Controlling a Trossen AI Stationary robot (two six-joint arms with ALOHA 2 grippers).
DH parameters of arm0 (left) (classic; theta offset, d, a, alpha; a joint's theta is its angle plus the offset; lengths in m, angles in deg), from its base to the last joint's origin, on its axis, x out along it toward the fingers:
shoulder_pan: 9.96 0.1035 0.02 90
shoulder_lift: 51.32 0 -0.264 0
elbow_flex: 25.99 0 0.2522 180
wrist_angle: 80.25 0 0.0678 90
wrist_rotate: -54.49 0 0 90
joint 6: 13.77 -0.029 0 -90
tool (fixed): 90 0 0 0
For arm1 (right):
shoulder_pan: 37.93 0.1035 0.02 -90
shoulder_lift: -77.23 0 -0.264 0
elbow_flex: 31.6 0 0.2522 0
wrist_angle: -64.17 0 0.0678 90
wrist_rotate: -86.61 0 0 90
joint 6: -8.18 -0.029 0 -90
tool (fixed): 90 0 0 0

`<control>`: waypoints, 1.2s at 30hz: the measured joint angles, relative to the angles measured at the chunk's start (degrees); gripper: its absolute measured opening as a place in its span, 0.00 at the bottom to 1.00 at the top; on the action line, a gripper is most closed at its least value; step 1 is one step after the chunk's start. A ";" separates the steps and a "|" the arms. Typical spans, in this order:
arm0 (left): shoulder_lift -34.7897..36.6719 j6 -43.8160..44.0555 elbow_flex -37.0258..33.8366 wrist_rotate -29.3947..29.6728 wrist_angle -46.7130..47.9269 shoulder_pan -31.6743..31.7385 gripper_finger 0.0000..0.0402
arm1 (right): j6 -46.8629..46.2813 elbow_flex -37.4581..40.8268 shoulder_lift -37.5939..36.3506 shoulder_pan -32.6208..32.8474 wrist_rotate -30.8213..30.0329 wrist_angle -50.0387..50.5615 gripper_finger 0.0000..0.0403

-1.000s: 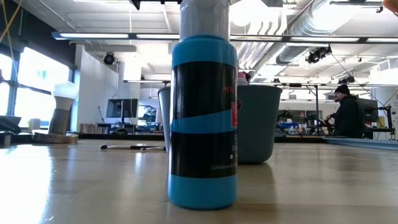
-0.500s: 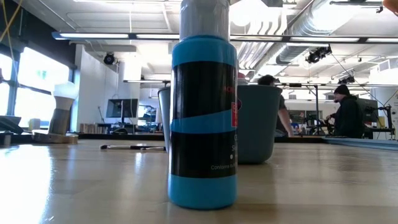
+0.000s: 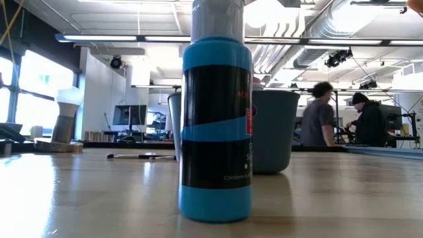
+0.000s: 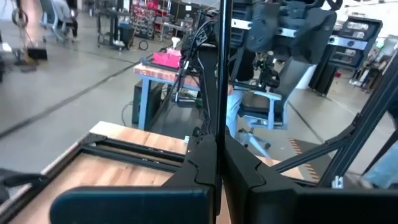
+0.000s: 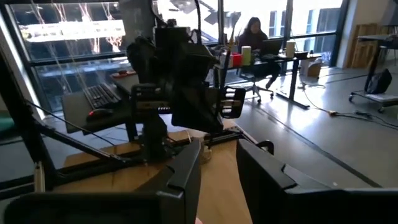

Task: Pick & Place Paint Supplies
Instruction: Put the black and gold paint brush into the green cup

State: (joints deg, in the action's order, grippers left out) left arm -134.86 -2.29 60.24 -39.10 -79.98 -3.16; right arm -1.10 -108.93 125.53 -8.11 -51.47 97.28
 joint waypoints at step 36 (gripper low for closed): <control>-0.02 -5.23 0.00 2.86 1.46 -3.58 0.00 | 1.51 -0.04 16.65 -22.47 29.32 -25.63 0.30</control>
State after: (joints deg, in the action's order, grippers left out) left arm -134.89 -7.53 60.24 -36.24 -78.52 -6.74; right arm 0.41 -108.97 142.18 -30.58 -22.16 71.65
